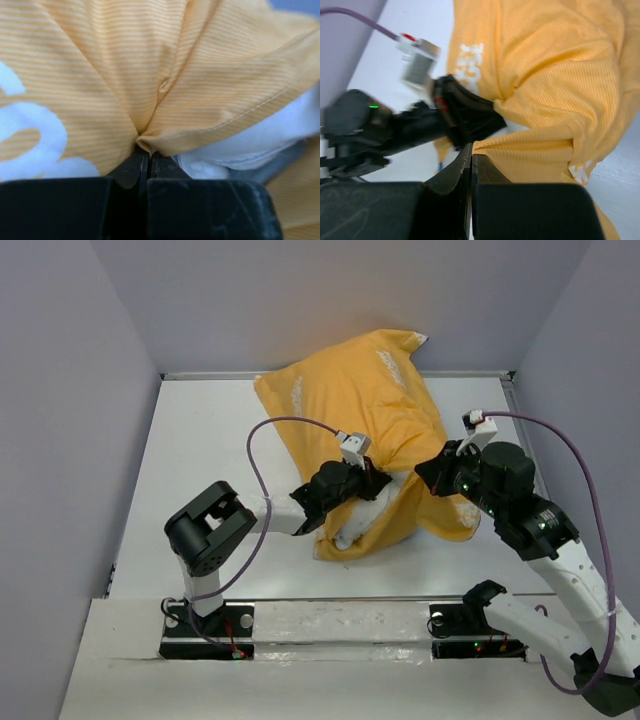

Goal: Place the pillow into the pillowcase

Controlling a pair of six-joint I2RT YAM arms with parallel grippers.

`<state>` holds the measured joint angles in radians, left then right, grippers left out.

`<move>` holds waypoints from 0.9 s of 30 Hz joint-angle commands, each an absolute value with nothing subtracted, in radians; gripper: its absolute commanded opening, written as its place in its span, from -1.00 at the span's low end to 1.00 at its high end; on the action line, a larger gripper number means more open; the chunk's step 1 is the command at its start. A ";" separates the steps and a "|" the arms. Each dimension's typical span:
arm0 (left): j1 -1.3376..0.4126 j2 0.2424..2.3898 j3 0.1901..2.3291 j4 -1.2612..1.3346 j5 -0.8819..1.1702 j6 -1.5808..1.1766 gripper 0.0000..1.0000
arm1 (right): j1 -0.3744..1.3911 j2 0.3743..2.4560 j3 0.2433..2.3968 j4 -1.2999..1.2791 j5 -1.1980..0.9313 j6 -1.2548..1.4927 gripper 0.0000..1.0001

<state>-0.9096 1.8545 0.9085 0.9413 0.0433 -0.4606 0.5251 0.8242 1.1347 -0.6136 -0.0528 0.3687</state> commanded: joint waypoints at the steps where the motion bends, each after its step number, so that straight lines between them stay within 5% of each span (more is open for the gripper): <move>1: -0.905 1.731 0.807 0.738 0.075 -0.511 -1.00 | 0.537 0.766 0.935 -0.357 0.249 0.452 -1.00; 3: -0.905 1.648 0.796 0.739 0.104 -0.529 -1.00 | 0.537 0.732 0.846 -0.354 0.360 0.462 -1.00; 6: -0.905 1.580 0.793 0.727 0.143 -0.535 -0.63 | 0.537 0.704 0.827 -0.368 0.411 0.434 -1.00; 8: -0.905 1.548 0.792 0.709 0.191 -0.543 -0.15 | 0.537 0.713 0.818 -0.373 0.422 0.414 -0.93; 9: -0.905 1.530 0.784 0.709 0.208 -0.545 0.30 | 0.526 0.728 0.819 -0.382 0.425 0.416 -0.86; 10: -0.905 1.502 0.772 0.706 0.216 -0.545 0.45 | 0.526 0.742 0.816 -0.397 0.422 0.420 -0.84; 11: -0.904 1.427 0.744 0.686 0.210 -0.542 0.91 | 0.526 0.753 0.808 -0.396 0.411 0.420 -0.76; 18: -0.891 1.047 0.704 0.239 -0.079 -0.437 0.98 | 0.497 0.836 0.833 -0.376 0.310 0.437 0.03; 23: -0.856 0.915 0.545 -0.026 -0.201 -0.472 0.98 | 0.453 0.960 0.952 -0.330 0.171 0.393 0.24; 27: -0.882 0.827 0.453 0.033 -0.146 -0.549 0.98 | 0.442 0.933 1.057 -0.402 0.146 0.391 0.48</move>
